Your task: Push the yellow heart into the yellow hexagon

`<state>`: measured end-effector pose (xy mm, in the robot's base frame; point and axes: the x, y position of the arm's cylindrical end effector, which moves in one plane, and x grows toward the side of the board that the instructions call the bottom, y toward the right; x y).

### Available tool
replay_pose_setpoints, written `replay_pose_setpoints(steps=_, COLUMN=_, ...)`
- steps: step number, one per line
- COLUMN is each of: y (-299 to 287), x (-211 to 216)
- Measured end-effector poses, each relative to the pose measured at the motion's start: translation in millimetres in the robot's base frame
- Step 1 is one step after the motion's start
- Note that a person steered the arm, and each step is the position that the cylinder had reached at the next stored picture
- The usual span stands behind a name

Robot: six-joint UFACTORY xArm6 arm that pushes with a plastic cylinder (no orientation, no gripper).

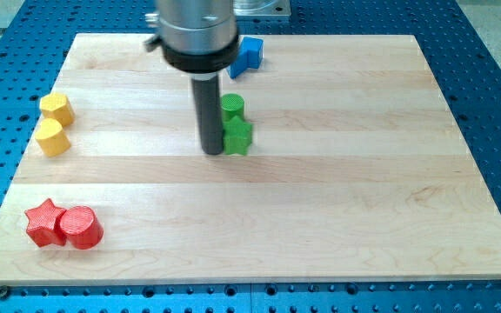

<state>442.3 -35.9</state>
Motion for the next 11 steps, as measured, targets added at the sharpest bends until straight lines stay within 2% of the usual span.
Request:
replay_pose_setpoints(steps=1, y=-11, x=22)
replay_pose_setpoints(steps=2, y=25, x=-4)
replay_pose_setpoints(steps=3, y=3, x=8)
replay_pose_setpoints(steps=4, y=-115, x=52)
replay_pose_setpoints(steps=5, y=-234, x=52)
replay_pose_setpoints(steps=6, y=-237, x=21)
replay_pose_setpoints(steps=7, y=-235, x=13)
replay_pose_setpoints(steps=8, y=-238, x=29)
replay_pose_setpoints(steps=11, y=-236, x=37)
